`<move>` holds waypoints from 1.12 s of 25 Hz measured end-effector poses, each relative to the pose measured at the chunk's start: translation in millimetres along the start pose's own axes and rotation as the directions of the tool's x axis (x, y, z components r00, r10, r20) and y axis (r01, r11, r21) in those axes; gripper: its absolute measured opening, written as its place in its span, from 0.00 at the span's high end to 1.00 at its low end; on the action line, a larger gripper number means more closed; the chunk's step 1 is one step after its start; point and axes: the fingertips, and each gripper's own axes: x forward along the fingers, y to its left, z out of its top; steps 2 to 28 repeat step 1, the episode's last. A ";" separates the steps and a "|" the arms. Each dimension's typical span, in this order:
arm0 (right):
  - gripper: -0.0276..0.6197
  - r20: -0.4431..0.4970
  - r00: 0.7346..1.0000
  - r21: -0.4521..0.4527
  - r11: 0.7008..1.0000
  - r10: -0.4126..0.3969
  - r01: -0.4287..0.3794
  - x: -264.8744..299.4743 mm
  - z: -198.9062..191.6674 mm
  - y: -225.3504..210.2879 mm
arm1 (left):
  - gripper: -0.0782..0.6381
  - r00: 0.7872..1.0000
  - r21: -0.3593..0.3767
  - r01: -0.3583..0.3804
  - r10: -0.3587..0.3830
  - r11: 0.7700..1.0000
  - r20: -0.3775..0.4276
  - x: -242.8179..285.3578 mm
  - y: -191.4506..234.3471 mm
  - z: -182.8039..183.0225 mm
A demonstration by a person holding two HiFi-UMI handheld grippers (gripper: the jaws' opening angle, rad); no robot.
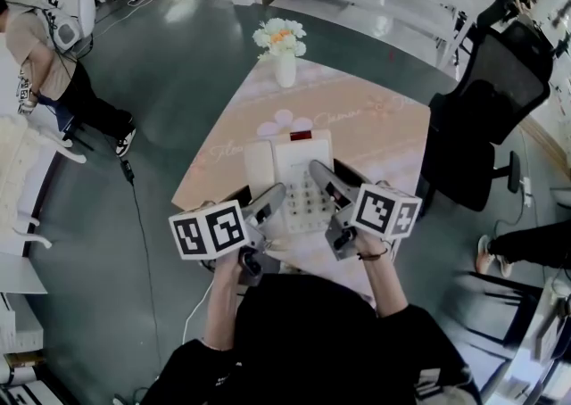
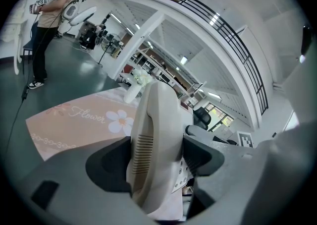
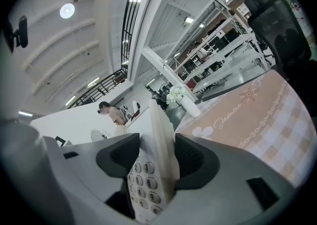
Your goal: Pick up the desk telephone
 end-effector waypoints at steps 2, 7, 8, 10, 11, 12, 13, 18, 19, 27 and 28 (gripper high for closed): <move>0.63 -0.001 1.000 0.000 1.000 0.001 -0.001 -0.2 -0.6 0.4 | 0.45 1.000 -0.001 -0.001 0.001 1.000 0.000 -0.6 0.1 -0.5; 0.63 -0.001 1.000 0.000 1.000 0.001 -0.001 -0.2 -0.6 0.4 | 0.45 1.000 -0.001 -0.001 0.001 1.000 0.000 -0.6 0.1 -0.5; 0.63 -0.001 1.000 0.000 1.000 0.001 -0.001 -0.2 -0.6 0.4 | 0.45 1.000 -0.001 -0.001 0.001 1.000 0.000 -0.6 0.1 -0.5; 0.63 -0.001 1.000 0.000 1.000 0.001 -0.001 -0.2 -0.6 0.4 | 0.45 1.000 -0.001 -0.001 0.001 1.000 0.000 -0.6 0.1 -0.5; 0.63 -0.001 1.000 0.000 1.000 0.001 -0.001 -0.2 -0.6 0.4 | 0.45 1.000 -0.001 -0.001 0.001 1.000 0.000 -0.6 0.1 -0.5; 0.63 -0.001 1.000 0.000 1.000 0.001 -0.001 -0.2 -0.6 0.4 | 0.45 1.000 -0.001 -0.001 0.001 1.000 0.000 -0.6 0.1 -0.5; 0.63 -0.001 1.000 0.000 1.000 0.001 -0.001 -0.2 -0.6 0.4 | 0.45 1.000 -0.001 -0.001 0.001 1.000 0.000 -0.6 0.1 -0.5; 0.63 -0.001 1.000 0.000 1.000 0.001 -0.001 -0.2 -0.6 0.4 | 0.45 1.000 -0.001 -0.001 0.001 1.000 0.000 -0.6 0.1 -0.5; 0.63 -0.001 1.000 0.000 1.000 0.001 -0.001 -0.2 -0.6 0.4 | 0.45 1.000 -0.001 -0.001 0.001 1.000 0.000 -0.6 0.1 -0.5; 0.63 -0.001 1.000 0.000 1.000 0.001 -0.001 -0.2 -0.6 0.4 | 0.45 1.000 -0.001 -0.001 0.001 1.000 0.000 -0.6 0.1 -0.5; 0.63 -0.001 1.000 0.000 1.000 0.001 -0.001 -0.2 -0.6 0.4 | 0.45 1.000 -0.001 -0.001 0.001 1.000 0.000 -0.6 0.1 -0.5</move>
